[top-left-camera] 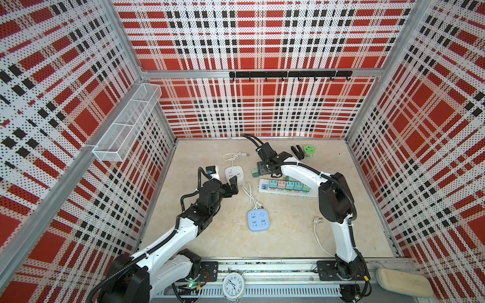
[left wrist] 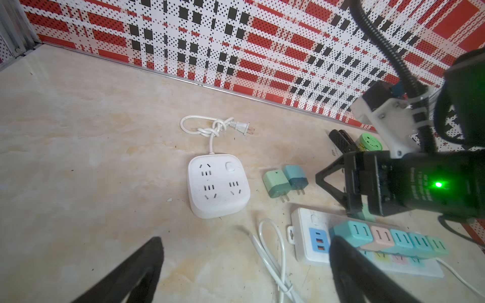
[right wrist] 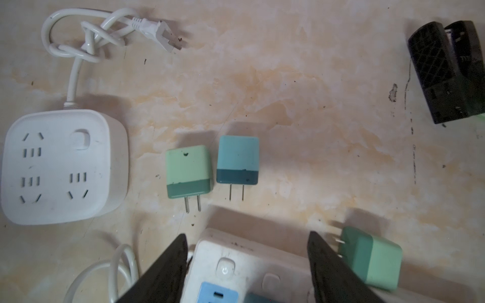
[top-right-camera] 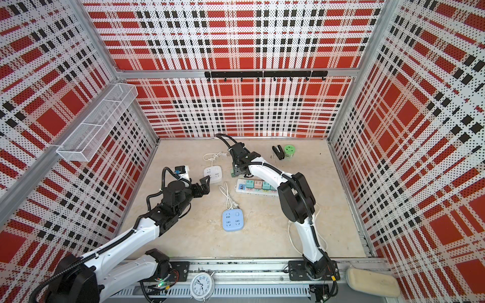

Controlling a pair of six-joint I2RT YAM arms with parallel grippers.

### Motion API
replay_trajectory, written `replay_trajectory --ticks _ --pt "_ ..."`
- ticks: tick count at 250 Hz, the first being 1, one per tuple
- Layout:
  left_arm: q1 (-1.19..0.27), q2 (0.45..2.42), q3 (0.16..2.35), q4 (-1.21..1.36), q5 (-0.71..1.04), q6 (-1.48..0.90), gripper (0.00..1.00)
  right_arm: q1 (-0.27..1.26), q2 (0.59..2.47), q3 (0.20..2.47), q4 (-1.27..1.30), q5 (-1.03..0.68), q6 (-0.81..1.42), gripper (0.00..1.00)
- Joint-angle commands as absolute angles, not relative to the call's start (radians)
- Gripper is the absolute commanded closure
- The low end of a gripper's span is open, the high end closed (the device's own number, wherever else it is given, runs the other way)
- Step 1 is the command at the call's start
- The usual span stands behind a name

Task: Insert the plug
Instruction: 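Lower right gripper onto the loose teal adapter and close on it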

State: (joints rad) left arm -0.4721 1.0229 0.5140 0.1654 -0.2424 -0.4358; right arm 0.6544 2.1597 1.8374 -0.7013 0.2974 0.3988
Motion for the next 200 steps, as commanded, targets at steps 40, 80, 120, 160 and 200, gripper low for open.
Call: replay_trajectory --ticks 40,80,120,160,200 --pt "-0.468 1.019 0.531 0.189 -0.241 -0.431 0.01 0.636 2.296 2.006 -0.693 0.288 0.432 0.27" --pt "-0.467 1.01 0.528 0.189 -0.239 -0.433 0.01 0.633 2.406 2.159 -0.762 0.286 0.438 0.29" --pt "-0.467 1.004 0.529 0.19 -0.235 -0.436 0.01 0.632 2.451 2.191 -0.776 0.272 0.468 0.32" --pt "-0.467 0.99 0.525 0.188 -0.232 -0.437 0.01 0.631 2.452 2.166 -0.76 0.289 0.482 0.33" --pt "-0.467 0.969 0.522 0.187 -0.233 -0.439 0.01 0.63 2.46 2.151 -0.758 0.313 0.481 0.33"
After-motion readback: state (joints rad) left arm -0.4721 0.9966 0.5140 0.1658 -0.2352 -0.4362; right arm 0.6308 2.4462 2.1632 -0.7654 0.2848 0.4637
